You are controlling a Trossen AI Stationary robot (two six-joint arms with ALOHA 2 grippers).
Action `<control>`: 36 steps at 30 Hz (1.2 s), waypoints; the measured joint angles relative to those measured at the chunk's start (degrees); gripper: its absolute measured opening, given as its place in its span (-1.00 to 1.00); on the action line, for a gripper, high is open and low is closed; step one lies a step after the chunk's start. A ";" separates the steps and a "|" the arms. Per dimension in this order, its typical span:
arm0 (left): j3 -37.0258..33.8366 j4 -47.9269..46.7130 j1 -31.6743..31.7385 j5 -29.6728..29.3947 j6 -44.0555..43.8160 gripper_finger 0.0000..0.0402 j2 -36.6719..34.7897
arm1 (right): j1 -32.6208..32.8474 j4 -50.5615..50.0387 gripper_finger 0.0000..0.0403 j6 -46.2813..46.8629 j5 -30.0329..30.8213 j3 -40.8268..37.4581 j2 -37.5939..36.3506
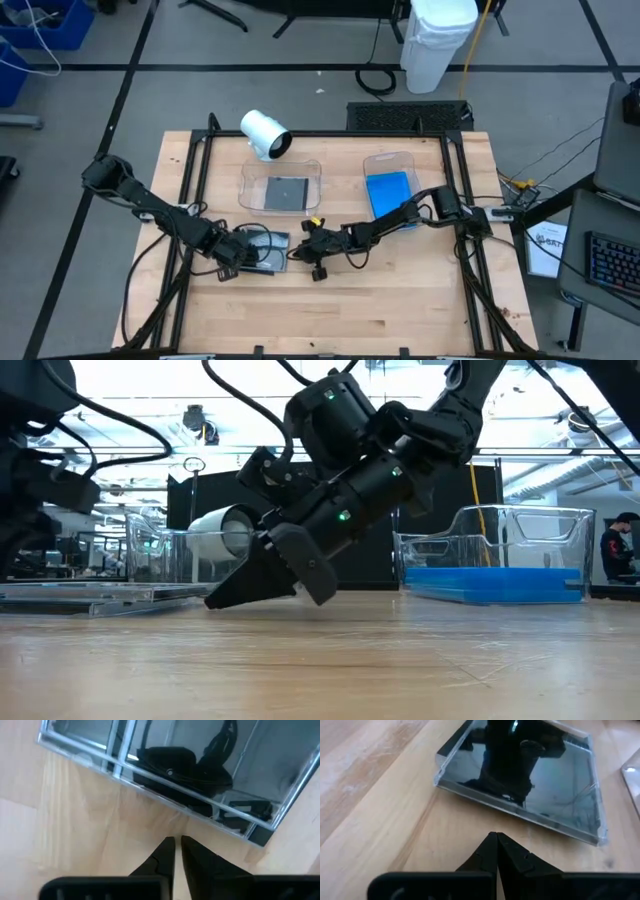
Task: Pick & place jewel cases by type
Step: Put the bottom black cd case into the left transparent bin
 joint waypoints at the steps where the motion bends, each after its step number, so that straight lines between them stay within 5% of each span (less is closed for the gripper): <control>1: -0.10 -0.19 0.06 0.67 -1.09 -0.75 0.00 | 0.00 0.36 -1.00 -0.05 0.00 0.00 0.00; 7: -0.14 0.55 0.13 0.61 -5.35 -0.29 -0.07 | -0.52 0.42 -1.00 1.30 -0.04 0.00 0.00; 14: -0.30 5.22 0.04 0.98 0.99 0.15 -0.02 | -1.71 1.97 -1.00 5.42 -0.39 0.04 1.56; 24: -0.53 9.10 0.24 -5.29 3.63 0.19 0.17 | -2.71 12.44 -1.00 6.63 -2.97 1.28 7.15; 36: -0.49 9.58 0.26 -6.80 5.03 0.19 0.15 | 0.72 14.27 -1.00 0.33 -2.68 1.86 -0.13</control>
